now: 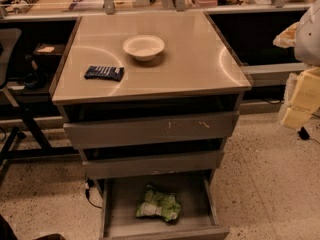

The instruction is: Pick green rice chip bag from bottom drawer and place on counter

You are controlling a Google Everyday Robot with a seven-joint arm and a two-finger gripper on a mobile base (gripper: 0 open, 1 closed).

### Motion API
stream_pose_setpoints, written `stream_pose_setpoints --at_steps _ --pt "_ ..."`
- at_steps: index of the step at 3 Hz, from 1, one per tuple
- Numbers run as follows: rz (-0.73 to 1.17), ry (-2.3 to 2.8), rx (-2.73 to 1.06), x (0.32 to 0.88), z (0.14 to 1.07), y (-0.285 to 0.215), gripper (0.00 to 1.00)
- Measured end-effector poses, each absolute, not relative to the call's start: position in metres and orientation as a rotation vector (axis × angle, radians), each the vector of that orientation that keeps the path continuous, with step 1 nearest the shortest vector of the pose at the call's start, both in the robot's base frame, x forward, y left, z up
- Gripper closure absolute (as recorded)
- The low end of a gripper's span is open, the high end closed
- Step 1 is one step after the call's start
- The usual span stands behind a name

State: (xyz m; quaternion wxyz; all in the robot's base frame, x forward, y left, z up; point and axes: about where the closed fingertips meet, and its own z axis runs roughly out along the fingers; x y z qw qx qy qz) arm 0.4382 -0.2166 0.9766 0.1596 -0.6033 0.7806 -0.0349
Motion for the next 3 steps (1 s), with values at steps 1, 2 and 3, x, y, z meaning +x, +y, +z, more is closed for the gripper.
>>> stream_pose_setpoints --at_steps 1,2,3 --pt "-0.100 2.230 -1.724 0.438 0.977 -0.217 0.00" --pt "-0.129 2.208 -1.715 0.440 0.983 -0.217 0.00" --pt "-0.104 2.223 -1.674 0.433 0.958 -0.201 0.00"
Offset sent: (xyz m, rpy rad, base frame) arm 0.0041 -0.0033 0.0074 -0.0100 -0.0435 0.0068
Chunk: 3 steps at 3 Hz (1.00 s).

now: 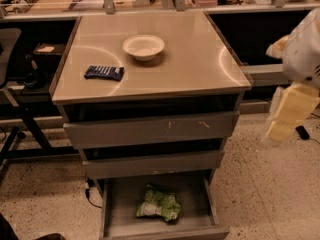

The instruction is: Pick green rice chip bag from bottom drawer and place on counter

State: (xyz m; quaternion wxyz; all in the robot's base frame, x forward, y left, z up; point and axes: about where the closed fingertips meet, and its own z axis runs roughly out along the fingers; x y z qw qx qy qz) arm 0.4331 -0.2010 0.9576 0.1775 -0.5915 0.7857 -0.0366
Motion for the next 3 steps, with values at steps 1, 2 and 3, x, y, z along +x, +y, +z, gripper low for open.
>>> stream_pose_setpoints --at_steps 1,2,3 --pt "-0.001 2.278 -1.697 0.418 0.888 -0.174 0.00" --pt "0.105 2.346 -1.739 0.396 0.822 -0.156 0.00" --pt "0.106 2.346 -1.739 0.396 0.822 -0.156 0.00"
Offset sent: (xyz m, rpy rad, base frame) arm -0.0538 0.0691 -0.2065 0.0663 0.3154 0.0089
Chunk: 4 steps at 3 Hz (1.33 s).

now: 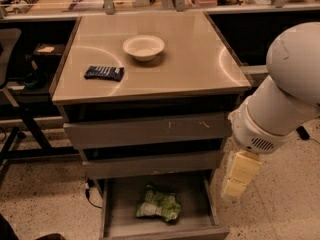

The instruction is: Pick green rice chip bag from bottom drawer and place on counter

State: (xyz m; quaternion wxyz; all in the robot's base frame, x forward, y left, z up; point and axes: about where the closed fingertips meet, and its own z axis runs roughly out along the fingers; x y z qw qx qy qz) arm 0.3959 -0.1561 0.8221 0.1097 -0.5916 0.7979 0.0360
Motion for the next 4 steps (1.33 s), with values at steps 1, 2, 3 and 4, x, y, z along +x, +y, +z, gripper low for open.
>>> stream_pose_setpoints --at_steps 1,2,3,4 --pt "0.164 2.332 -1.740 0.393 0.808 -0.149 0.00" --pt "0.275 2.378 -1.738 0.390 0.739 -0.122 0.00" --pt "0.347 2.477 -1.657 0.393 0.653 -0.106 0.00" --pt "0.413 2.573 -1.561 0.401 0.596 -0.100 0.00"
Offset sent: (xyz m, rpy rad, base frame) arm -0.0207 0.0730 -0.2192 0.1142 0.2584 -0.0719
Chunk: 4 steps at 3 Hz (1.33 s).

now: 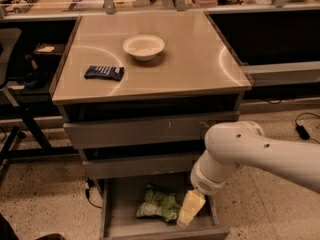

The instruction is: Pick green rice chip bag from bottom drawer and place on counter

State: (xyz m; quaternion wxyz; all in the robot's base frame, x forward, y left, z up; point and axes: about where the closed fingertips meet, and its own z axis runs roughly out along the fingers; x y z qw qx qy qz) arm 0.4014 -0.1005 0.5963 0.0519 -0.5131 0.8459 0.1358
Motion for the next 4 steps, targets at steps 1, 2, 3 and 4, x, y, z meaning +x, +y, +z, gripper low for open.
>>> stream_pose_setpoints --at_steps 1,2,3,4 --pt "0.425 2.580 -1.554 0.400 0.593 -0.100 0.00" --pt "0.493 2.577 -1.523 0.401 0.566 -0.098 0.00" --pt "0.557 2.586 -1.448 0.418 0.504 -0.099 0.00" --pt "0.635 2.616 -1.330 0.453 0.416 -0.104 0.00"
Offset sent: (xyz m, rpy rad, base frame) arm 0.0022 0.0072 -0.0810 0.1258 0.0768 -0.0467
